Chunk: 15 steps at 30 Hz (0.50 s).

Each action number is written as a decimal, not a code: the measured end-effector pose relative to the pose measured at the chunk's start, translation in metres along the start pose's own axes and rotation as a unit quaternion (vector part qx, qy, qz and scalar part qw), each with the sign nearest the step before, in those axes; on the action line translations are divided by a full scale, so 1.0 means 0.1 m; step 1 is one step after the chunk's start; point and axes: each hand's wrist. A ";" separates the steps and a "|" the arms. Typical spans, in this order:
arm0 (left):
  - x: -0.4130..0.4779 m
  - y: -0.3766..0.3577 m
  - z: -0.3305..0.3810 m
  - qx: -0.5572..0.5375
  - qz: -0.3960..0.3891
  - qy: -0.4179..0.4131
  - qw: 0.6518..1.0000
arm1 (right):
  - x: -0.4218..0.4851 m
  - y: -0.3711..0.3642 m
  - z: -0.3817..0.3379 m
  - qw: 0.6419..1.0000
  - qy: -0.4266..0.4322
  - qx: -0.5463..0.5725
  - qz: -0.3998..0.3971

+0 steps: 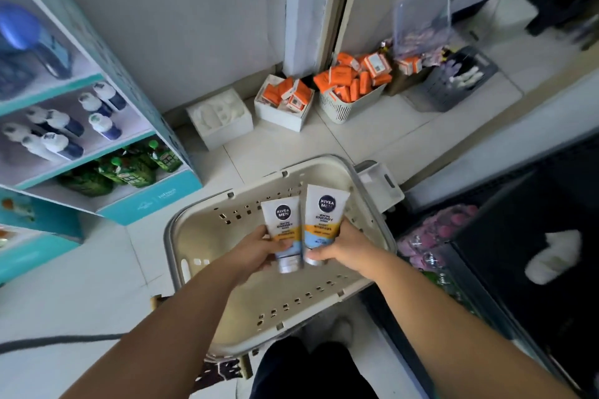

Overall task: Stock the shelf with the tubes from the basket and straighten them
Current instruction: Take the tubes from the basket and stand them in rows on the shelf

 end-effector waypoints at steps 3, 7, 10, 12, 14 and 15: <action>-0.15 -0.13 0.22 0.001 -0.048 -0.048 0.998 | -0.25 0.17 -0.03 0.999 0.009 0.022 0.046; -0.36 -0.49 0.46 0.021 -0.117 -0.081 0.990 | -0.61 0.38 0.00 0.991 0.044 0.078 0.103; -0.52 -0.76 0.57 0.053 -0.144 -0.110 0.982 | -0.89 0.52 0.07 0.980 0.066 0.140 0.122; -0.61 -0.96 0.59 0.071 -0.156 -0.128 0.977 | -1.12 0.60 0.14 0.977 0.063 0.158 0.130; -0.70 -1.18 0.58 0.084 -0.166 -0.142 0.972 | -1.33 0.68 0.23 0.972 0.062 0.168 0.155; -0.75 -1.30 0.56 0.091 -0.172 -0.147 0.970 | -1.44 0.71 0.28 0.968 0.065 0.171 0.173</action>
Point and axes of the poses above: each hand's wrist, its own x-axis towards the middle knuckle, its own y-axis out of the back of the hand, z = x × y, and after that the axes turned 12 degrees about -x, right-handed
